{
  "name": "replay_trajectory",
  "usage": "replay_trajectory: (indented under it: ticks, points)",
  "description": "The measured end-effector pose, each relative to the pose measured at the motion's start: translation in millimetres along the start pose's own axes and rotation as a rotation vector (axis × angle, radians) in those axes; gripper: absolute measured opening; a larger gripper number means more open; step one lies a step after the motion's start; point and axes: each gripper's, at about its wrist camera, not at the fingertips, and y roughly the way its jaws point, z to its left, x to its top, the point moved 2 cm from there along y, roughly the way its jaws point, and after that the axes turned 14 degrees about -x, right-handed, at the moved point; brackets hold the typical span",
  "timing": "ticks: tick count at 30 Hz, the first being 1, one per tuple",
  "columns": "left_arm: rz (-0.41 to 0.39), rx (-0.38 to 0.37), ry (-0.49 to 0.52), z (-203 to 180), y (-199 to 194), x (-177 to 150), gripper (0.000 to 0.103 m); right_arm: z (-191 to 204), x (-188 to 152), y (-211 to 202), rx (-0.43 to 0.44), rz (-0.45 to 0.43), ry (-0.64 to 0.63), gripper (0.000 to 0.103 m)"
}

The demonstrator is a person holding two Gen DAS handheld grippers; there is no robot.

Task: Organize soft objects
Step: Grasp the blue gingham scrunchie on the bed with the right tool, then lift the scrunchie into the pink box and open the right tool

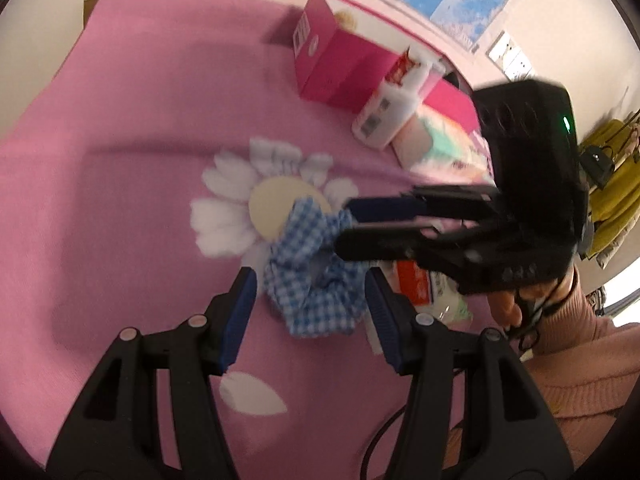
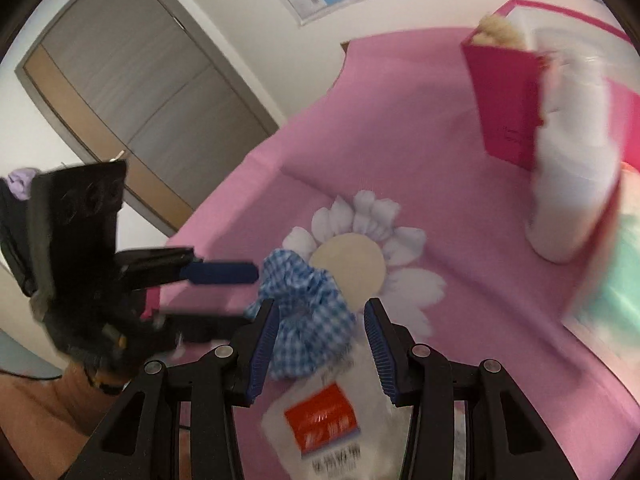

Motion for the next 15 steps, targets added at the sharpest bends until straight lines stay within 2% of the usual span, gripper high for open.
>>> replay_trajectory:
  ticks: [4, 6, 7, 8, 10, 11, 12, 15]
  points:
    - [0.016, -0.015, -0.007, 3.3, 2.2, -5.8, 0.058, 3.8, 4.1, 17.7, 0.006, 0.034, -0.009, 0.046]
    - [0.015, -0.028, -0.006, 2.6, 3.2, -5.2, 0.058, 5.0, 5.4, 18.6, -0.001, 0.030, -0.022, 0.034]
    - [0.011, -0.033, -0.005, 1.9, 4.1, -4.4, 0.058, 5.5, 5.5, 19.0, 0.001, 0.032, -0.028, 0.019]
    - [0.008, -0.037, -0.006, 1.6, 5.4, -3.4, 0.056, 5.8, 4.6, 19.5, -0.004, 0.032, -0.034, 0.012]
    - [0.004, -0.044, -0.008, 1.7, 7.9, -1.1, 0.041, 5.7, 3.2, 18.7, -0.006, 0.023, -0.038, 0.010]
    - [0.002, -0.051, -0.012, 1.8, 8.7, 0.3, 0.028, 5.0, 3.0, 17.0, -0.002, 0.015, -0.039, 0.009]
    - [-0.002, -0.075, -0.018, 1.3, 9.5, 2.2, 0.023, 5.2, 2.6, 13.8, 0.002, 0.002, -0.039, 0.009]
    - [-0.032, -0.091, 0.005, -6.9, 6.4, 9.4, 0.017, 3.1, 1.5, -2.6, 0.015, -0.041, -0.035, 0.008]
